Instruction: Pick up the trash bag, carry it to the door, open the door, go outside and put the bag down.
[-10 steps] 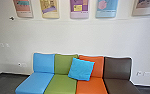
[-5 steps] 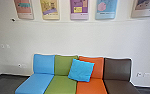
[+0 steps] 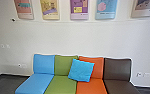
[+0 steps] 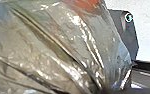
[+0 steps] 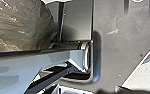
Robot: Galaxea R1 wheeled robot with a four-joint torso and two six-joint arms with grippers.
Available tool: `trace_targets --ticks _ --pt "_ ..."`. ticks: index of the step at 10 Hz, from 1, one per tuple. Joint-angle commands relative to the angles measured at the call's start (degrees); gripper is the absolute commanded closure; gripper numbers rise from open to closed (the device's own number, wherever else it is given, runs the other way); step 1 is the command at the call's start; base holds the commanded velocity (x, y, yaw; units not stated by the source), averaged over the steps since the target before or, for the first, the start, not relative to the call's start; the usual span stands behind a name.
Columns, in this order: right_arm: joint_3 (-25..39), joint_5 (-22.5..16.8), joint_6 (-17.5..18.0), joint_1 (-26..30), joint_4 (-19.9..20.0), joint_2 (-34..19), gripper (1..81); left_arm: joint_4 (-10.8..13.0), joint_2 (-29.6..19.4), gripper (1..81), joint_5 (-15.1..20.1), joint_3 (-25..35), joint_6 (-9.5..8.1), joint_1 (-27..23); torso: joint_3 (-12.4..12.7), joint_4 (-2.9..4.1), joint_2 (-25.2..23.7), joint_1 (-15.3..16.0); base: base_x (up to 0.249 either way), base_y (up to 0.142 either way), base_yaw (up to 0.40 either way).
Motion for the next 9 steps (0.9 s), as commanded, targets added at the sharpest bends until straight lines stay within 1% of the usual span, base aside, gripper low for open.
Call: trace_targets --ticks 1,3,5,9 --pt "-2.14 -3.76 -0.25 2.79 -0.34 1.65 1.0 -0.16 0.38 81.1 3.37 -0.01 0.53 -3.47 0.0 0.0 0.0 0.0 0.0 0.0 0.0" --pt "-1.88 -3.76 -0.25 2.79 -0.34 1.74 1.0 -0.07 0.3 81.1 3.37 -0.01 0.53 -3.39 0.0 0.0 0.0 0.0 0.0 0.0 0.0" --pt "-2.06 -3.76 -0.25 2.7 -0.34 2.0 1.0 -0.07 0.12 81.1 3.37 -0.01 1.06 -3.3 0.0 0.0 0.0 0.0 0.0 0.0 0.0" --pt "-2.14 -3.76 -0.25 2.79 -0.34 2.01 1.0 -0.16 -0.05 81.1 3.37 -0.01 1.41 -3.3 0.0 0.0 0.0 0.0 0.0 0.0 0.0"
